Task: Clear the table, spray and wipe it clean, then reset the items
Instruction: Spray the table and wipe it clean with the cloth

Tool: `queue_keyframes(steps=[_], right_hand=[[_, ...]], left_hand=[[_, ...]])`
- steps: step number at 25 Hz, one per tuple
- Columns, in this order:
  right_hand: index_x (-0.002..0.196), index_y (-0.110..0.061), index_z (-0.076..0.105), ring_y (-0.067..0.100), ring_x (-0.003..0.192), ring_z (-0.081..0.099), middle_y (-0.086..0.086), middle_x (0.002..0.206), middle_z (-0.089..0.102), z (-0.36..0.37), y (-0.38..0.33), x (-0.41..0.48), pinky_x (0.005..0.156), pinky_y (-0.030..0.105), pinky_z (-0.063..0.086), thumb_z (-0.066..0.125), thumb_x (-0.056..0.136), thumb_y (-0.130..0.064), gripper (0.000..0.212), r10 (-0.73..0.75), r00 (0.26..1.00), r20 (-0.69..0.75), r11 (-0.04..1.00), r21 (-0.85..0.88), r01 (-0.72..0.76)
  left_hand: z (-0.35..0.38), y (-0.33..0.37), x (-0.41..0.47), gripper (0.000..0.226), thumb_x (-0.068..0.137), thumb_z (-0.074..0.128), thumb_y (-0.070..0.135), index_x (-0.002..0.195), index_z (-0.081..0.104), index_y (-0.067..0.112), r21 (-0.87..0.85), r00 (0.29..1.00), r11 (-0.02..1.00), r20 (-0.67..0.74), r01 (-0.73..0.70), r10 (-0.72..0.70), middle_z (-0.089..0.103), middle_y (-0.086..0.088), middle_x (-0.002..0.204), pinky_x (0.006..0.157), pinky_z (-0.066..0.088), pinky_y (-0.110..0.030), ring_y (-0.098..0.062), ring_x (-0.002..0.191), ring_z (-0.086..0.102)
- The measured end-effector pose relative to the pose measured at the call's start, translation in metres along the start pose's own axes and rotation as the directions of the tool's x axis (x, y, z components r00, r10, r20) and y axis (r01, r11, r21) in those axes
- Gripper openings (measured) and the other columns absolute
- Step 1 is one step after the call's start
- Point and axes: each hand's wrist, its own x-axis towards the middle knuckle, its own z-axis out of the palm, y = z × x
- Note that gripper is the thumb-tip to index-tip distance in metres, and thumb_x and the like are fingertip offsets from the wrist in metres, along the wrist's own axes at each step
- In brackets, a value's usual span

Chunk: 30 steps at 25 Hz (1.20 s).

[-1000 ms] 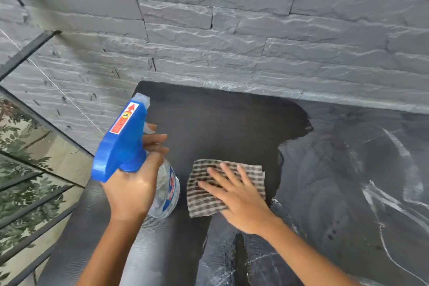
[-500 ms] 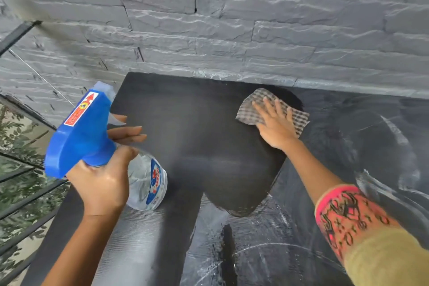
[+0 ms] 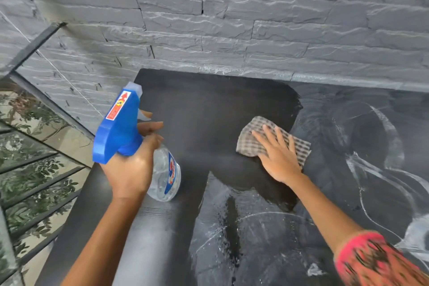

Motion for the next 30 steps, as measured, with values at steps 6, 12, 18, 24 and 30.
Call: queue_keyframes(steps=[6,12,18,24,30], right_hand=[[0.145,-0.045,-0.003,0.03,0.142,-0.02,-0.003,0.157,-0.015,0.018,-0.108,-0.036,0.11,0.057,-0.018,0.04,0.093,-0.041,0.068,-0.253,0.966,0.052,0.967,-0.001,0.253],[0.144,-0.05,-0.002,0.018,0.144,-0.016,-0.013,0.156,-0.01,0.036,-0.063,-0.14,0.11,0.045,-0.023,0.044,0.08,-0.031,0.081,-0.496,0.868,0.041,0.868,-0.023,0.497],[0.146,-0.044,0.0,0.024,0.145,-0.009,-0.005,0.159,-0.006,0.005,-0.023,-0.045,0.115,0.054,-0.006,0.038,0.096,-0.038,0.062,0.043,0.999,0.005,0.999,0.004,-0.043],[0.143,-0.048,-0.009,0.028,0.142,-0.019,-0.005,0.156,-0.017,0.033,-0.08,-0.133,0.109,0.058,-0.018,0.035,0.089,-0.042,0.07,-0.271,0.962,0.03,0.962,-0.015,0.272],[0.142,-0.052,-0.008,0.019,0.143,-0.017,-0.013,0.156,-0.01,0.037,-0.03,-0.202,0.11,0.043,-0.025,0.043,0.084,-0.03,0.08,-0.326,0.945,0.034,0.944,-0.03,0.327]], left_hand=[[-0.032,0.019,-0.054,0.045,0.062,0.051,0.002,0.068,0.067,0.044,-0.009,0.999,1.0,0.032,-0.015,0.015,0.066,-0.015,0.091,0.075,0.05,-0.029,-0.026,0.076,0.06],[-0.042,0.019,-0.081,0.048,0.063,0.049,0.003,0.068,0.066,0.048,0.03,0.998,0.999,0.049,0.027,-0.029,0.065,-0.018,0.096,0.084,0.048,-0.044,-0.03,0.08,0.059],[-0.043,0.017,-0.089,0.049,0.064,0.049,0.002,0.068,0.065,0.048,0.037,0.998,0.999,0.06,0.002,-0.004,0.064,-0.016,0.091,0.081,0.048,-0.036,-0.023,0.075,0.059],[-0.043,0.015,-0.091,0.047,0.065,0.048,0.003,0.066,0.065,0.047,0.003,0.998,1.0,0.068,-0.009,0.009,0.065,-0.006,0.083,0.083,0.048,-0.042,-0.036,0.084,0.06],[-0.041,0.006,-0.1,0.03,0.068,0.051,0.005,0.078,0.057,0.032,0.014,0.996,0.999,0.078,-0.034,0.033,0.068,0.017,0.075,0.082,0.052,-0.033,-0.016,0.077,0.064]])
